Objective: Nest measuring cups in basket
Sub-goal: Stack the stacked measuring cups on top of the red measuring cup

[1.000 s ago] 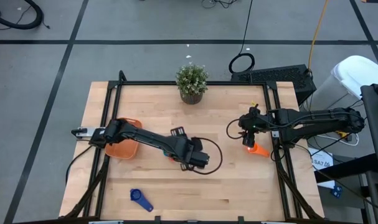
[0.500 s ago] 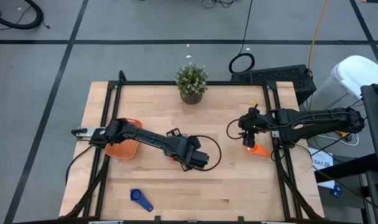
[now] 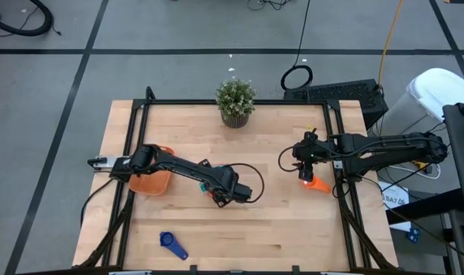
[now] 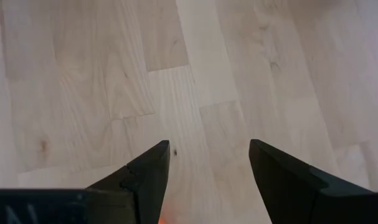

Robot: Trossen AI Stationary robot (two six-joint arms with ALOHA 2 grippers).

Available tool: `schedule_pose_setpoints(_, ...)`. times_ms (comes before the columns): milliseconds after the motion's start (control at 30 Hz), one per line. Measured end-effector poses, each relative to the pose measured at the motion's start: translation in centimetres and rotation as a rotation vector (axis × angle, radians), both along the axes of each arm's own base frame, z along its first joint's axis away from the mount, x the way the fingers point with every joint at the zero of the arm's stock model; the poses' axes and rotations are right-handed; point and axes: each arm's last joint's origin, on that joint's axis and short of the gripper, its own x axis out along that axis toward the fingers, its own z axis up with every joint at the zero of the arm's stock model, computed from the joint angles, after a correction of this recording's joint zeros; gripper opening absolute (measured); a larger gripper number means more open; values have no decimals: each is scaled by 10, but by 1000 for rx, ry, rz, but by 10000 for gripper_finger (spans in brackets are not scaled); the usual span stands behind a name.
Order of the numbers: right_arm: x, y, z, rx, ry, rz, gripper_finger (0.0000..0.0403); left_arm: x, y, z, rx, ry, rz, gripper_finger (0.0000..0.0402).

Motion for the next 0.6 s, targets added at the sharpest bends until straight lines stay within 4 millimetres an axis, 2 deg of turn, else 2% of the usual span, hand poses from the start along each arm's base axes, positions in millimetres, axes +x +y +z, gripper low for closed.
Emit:
schedule_pose_setpoints(200,0,0,0,-9,0,15,212,-6,2,-17,-33,50,55,396)
schedule_pose_setpoints(500,1,0,0,-19,0,34,212,-2,0,-12,-51,1,34,399)
schedule_pose_setpoints(600,1,0,0,-19,0,34,212,-4,1,-4,-58,-20,26,399)
